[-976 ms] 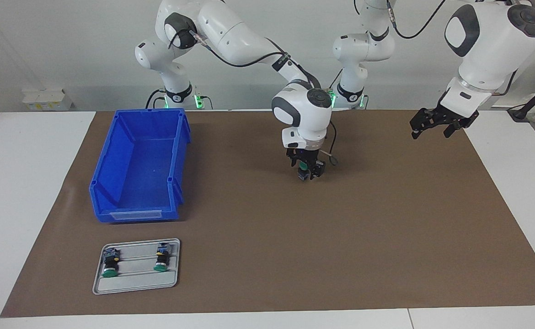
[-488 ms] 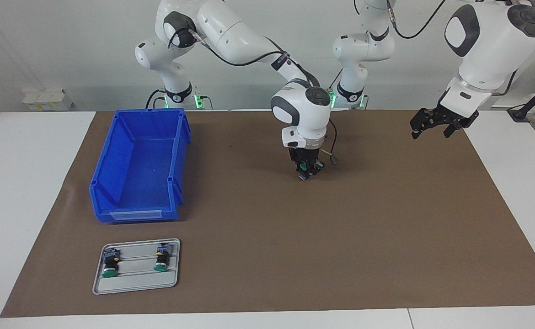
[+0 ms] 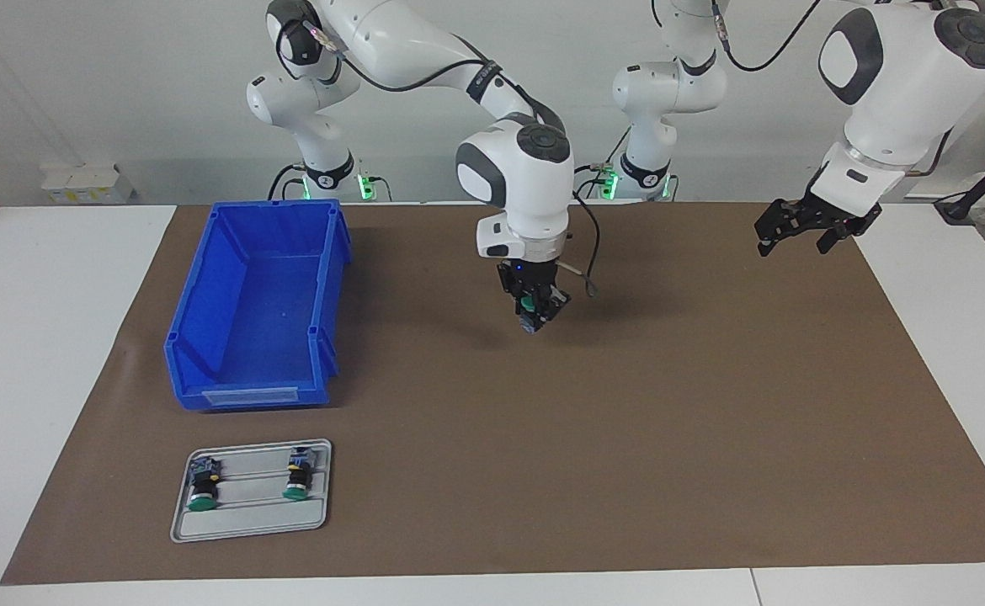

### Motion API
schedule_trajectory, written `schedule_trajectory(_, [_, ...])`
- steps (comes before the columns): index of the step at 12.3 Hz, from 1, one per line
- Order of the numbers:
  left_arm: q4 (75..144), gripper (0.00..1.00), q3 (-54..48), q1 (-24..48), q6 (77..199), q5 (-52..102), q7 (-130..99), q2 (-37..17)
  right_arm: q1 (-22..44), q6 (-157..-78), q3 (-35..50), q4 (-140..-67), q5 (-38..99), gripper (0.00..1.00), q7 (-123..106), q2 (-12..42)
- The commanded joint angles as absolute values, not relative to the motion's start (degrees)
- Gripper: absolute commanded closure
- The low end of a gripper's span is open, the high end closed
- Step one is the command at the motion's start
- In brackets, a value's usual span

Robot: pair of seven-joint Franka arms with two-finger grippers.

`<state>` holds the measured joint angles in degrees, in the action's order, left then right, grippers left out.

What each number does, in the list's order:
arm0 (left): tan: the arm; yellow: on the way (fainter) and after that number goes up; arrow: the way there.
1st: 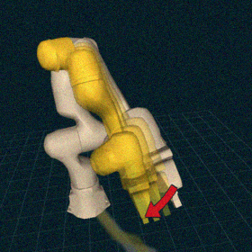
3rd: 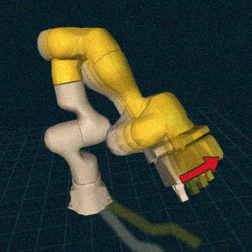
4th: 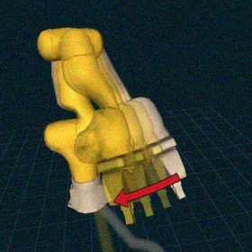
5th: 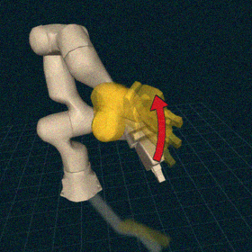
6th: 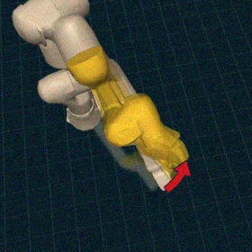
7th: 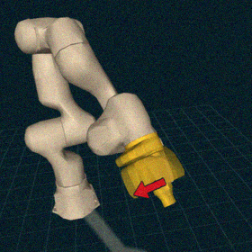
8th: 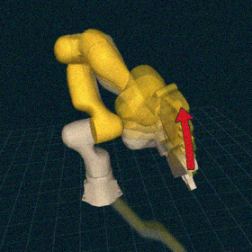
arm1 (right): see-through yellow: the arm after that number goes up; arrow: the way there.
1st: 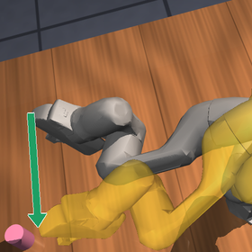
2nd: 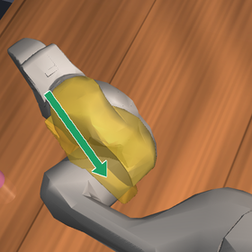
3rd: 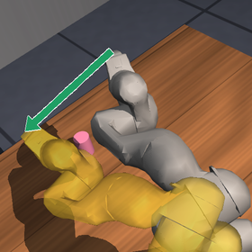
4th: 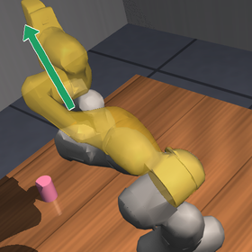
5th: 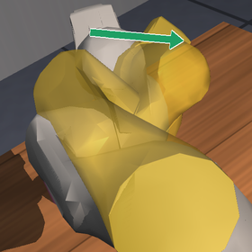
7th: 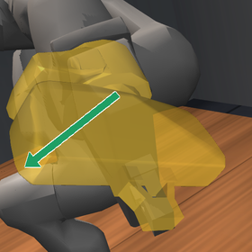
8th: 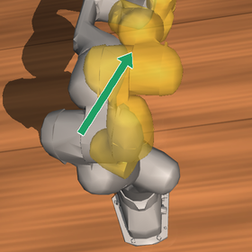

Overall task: Place and press button with both arms
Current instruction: 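Carry the button with the right gripper over the blue bin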

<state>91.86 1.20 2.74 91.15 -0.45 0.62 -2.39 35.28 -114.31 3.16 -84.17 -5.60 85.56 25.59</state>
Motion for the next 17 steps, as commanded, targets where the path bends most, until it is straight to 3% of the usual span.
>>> schedule_trajectory(1, [93.52, 0.0, 0.97, 2.55, 92.11, -1.32, 0.35, -1.14, 31.39, -110.32, 3.78, -87.44, -3.79, 1.0, 77.99, 20.06])
schedule_trajectory(8, [93.52, 0.0, 0.97, 2.55, 92.2, -1.41, 0.35, -1.14, 16.55, -103.2, 3.78, -95.45, -2.9, 1.0, 45.06, 8.18])
schedule_trajectory(14, [93.52, 0.0, 0.97, 2.55, 92.11, -1.41, 0.35, -1.14, 3.01, -103.09, 3.78, -96.94, -0.63, 1.0, 17.17, 7.56])
schedule_trajectory(17, [93.52, 0.0, 0.97, 2.55, 92.2, -1.41, 0.35, -1.14, -1.39, -110.27, 3.69, -100.62, 0.18, 1.0, 8.37, 8.96])
